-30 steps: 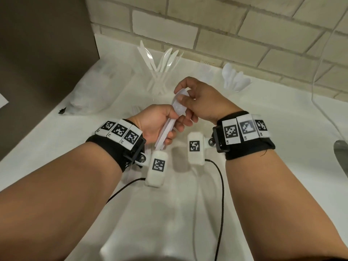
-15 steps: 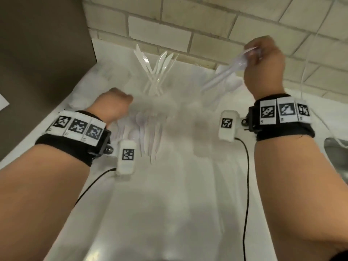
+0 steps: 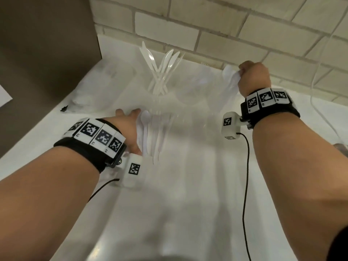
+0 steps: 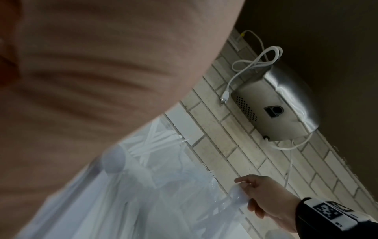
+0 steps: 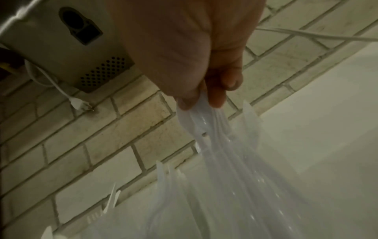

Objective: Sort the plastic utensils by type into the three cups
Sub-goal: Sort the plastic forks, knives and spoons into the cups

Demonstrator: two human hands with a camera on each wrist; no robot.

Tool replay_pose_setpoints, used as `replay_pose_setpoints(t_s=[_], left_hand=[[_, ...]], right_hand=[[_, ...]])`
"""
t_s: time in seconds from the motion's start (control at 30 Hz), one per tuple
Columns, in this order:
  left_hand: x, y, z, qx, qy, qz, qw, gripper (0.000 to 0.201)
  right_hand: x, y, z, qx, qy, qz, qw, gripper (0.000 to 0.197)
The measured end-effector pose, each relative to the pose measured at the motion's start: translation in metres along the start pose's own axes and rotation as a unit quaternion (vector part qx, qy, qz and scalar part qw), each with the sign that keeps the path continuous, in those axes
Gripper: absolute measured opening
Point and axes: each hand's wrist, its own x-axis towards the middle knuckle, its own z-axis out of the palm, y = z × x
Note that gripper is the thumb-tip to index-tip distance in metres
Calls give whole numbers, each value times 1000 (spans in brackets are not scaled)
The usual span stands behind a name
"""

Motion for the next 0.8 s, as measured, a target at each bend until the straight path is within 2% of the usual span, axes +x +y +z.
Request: replay_pose_setpoints(t_s=[0.07,0.17,0.27,0.33,0.4,0.47,0.53,0.6,0.67,0.77,0.8], left_hand=[[1,3,-2,-3,-4,6,1000,136],[4,7,-2,-2,5,14,1000,130],[7,12,-1,-25,21,27,999,123],[9,13,-1,-48,37,34,998,120],[10,13,-2,-56,46,40,997,118],[13,12,-6,-64,52,38,996,112],[13,9,-9,-86,62,30,994,95],[13,7,-11,-112,84,29,990,68],[15,6,-12,-145,81,24,986,50],[17,7,-12,-267,18,18,963,52],[17,7,-12,-299,8,22,954,48]], right_hand=[[-4,-1,7,2,-22,-10,1000,45],[-14,-11,6,6,32,-11,999,49],[-38,-37,0,2,68,-44,997,39],[-55,-57,9,-18,-2,-92,996,32],[-76,-72,27,-8,-128,-110,986,31],[-96,-81,45,53,-255,-68,963,31],[-112,-88,61,133,-343,0,930,31],[-123,-93,72,179,-387,47,903,34],[-128,-101,76,192,-402,60,893,44],[-130,-115,75,152,-414,25,897,68],[-131,-120,74,125,-417,5,900,69]])
